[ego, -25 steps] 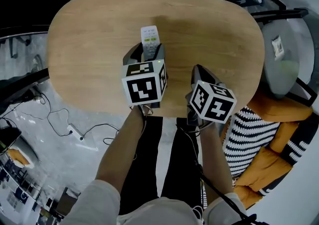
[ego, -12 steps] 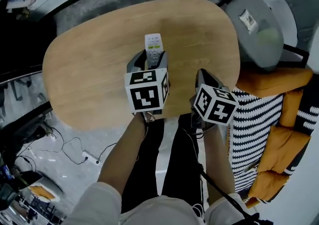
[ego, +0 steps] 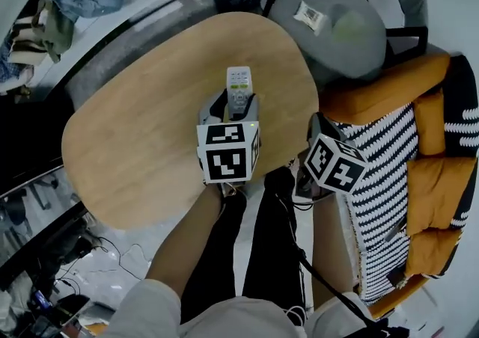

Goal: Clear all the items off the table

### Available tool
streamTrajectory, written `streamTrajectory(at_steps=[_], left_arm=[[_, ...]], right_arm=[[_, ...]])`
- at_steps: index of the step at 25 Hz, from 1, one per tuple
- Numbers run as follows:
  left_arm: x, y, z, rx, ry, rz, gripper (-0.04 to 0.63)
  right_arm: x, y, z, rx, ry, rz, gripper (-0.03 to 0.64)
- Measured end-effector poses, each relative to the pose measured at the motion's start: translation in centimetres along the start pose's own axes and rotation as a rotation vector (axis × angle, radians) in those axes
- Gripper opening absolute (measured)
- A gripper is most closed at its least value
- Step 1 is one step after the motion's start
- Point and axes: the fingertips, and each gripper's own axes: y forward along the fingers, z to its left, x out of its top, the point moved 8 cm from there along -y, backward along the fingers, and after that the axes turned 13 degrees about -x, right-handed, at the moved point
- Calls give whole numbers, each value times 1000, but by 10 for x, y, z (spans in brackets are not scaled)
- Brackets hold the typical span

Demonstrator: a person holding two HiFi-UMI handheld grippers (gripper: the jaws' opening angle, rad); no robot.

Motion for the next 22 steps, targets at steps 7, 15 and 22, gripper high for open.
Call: streamTrajectory(at_steps=[7, 15, 22], left_arm=[[17, 63, -71, -52, 0, 17, 235], [48, 149, -161, -115, 59, 47, 236], [69, 224, -210, -173, 110, 89, 236]], right_arm=[[33, 18, -84, -47, 87, -8, 25], [74, 47, -176, -59, 148, 4, 25], [99, 78, -234, -69, 199, 3, 25]])
